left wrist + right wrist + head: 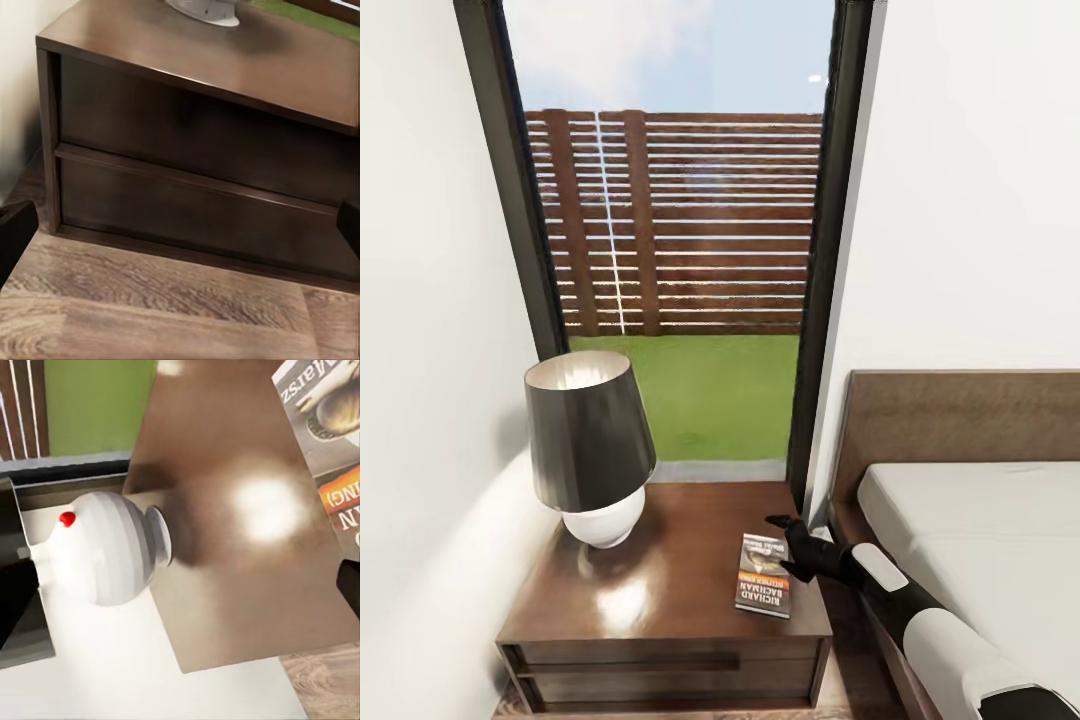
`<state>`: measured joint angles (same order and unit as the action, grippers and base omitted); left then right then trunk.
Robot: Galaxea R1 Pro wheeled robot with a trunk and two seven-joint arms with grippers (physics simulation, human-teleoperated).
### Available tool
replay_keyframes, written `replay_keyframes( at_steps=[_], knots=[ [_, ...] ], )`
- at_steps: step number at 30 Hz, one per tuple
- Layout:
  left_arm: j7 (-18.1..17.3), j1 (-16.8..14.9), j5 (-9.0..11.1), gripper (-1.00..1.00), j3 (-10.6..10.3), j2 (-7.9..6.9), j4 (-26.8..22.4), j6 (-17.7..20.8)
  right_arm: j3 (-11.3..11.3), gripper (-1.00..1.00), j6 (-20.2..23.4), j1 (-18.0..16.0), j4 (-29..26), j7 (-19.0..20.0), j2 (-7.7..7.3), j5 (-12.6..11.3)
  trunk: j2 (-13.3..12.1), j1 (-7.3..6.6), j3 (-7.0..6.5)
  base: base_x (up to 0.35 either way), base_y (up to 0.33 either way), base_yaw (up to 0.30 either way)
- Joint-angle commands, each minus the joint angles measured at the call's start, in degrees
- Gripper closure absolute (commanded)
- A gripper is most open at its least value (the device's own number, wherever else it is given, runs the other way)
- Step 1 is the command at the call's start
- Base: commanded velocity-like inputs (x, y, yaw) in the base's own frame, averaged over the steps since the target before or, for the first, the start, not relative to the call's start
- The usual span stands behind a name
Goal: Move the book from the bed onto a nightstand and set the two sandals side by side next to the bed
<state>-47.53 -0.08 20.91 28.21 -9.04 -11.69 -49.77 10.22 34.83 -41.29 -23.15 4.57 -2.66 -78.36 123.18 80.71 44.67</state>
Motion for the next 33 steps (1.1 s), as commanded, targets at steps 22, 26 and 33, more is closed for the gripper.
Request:
replay_keyframes(
  at_steps=[22,26,33],
  knots=[
    [-0.47,-0.01,0.54,-1.00,-0.09,-0.03,0.15,0.89,-0.03,-1.00,0.10,-0.02,0.66,4.43,-0.27,0.30,-8.82,-4.85,-3.91,0.000,0.000,0.000],
    [-0.46,-0.01,0.54,-1.00,-0.09,-0.10,0.17,1.55,-0.03,-1.00,0.13,-0.02,0.70,4.79,-0.31,0.31,-10.42,-5.72,-4.62,0.000,0.000,0.000],
    [-0.41,-0.01,0.54,-1.00,-0.02,-0.22,0.17,2.05,0.02,-1.00,0.15,-0.02,0.73,7.04,-0.27,0.39,-13.23,-7.26,-5.88,0.000,0.000,0.000]
  ],
)
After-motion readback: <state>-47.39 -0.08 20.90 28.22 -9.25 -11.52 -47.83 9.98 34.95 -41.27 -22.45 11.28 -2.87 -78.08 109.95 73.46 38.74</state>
